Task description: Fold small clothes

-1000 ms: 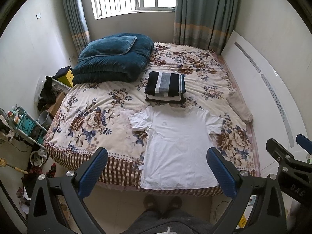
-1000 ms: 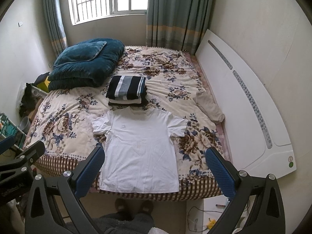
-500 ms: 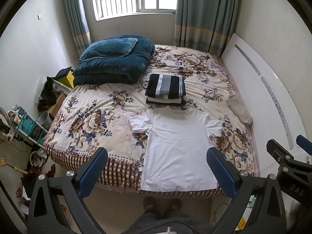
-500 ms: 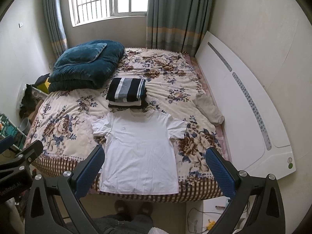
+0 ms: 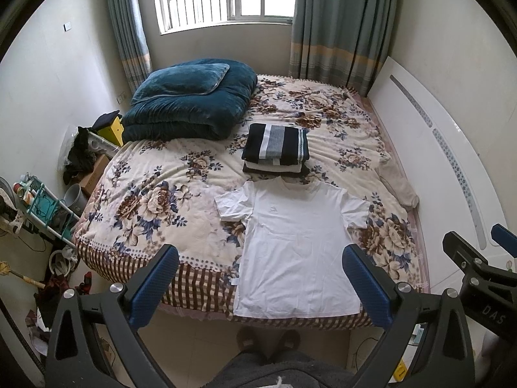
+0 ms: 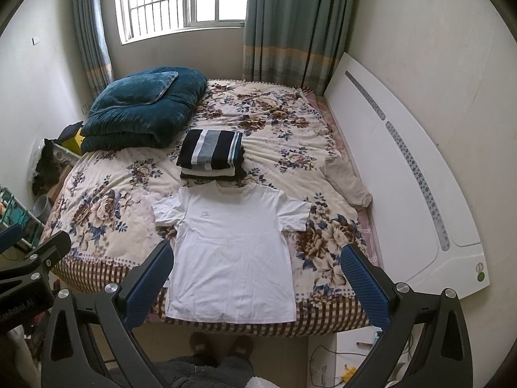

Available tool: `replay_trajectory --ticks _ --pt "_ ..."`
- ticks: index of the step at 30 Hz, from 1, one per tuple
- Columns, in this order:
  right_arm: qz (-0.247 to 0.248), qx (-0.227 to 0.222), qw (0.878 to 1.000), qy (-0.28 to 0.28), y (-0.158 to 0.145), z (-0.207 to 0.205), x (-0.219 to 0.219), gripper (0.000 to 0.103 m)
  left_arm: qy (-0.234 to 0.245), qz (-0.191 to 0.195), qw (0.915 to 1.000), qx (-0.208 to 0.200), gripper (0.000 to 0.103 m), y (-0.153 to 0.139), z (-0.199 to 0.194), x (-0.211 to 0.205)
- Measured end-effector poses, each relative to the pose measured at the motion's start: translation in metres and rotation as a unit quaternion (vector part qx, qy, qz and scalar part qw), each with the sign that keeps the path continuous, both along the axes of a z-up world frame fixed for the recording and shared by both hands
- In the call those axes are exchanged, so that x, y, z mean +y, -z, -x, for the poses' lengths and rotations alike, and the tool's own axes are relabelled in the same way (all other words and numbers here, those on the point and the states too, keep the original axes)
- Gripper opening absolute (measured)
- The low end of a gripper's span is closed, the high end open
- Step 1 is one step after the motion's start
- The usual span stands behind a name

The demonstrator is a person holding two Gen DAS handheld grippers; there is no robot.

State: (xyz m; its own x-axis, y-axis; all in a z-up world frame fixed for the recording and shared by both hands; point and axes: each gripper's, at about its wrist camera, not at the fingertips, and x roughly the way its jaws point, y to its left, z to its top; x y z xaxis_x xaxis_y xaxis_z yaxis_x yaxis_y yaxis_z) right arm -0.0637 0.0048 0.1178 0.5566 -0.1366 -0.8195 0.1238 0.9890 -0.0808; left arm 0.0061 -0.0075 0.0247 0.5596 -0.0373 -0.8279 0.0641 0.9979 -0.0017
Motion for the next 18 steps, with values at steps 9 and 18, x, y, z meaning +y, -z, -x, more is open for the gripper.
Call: replay_trajectory --ticks 9,18 --pt "0.000 -0.001 1.000 0.000 0.001 0.001 0.001 0.103 0.000 0.001 1.0000 -0.001 0.103 0.001 0.002 0.001" --pt "-0.004 0.003 1.000 0.011 -0.001 -0.007 -0.001 0.103 -0.012 -0.007 0.9997 -0.020 0.103 0.003 -0.032 0.008"
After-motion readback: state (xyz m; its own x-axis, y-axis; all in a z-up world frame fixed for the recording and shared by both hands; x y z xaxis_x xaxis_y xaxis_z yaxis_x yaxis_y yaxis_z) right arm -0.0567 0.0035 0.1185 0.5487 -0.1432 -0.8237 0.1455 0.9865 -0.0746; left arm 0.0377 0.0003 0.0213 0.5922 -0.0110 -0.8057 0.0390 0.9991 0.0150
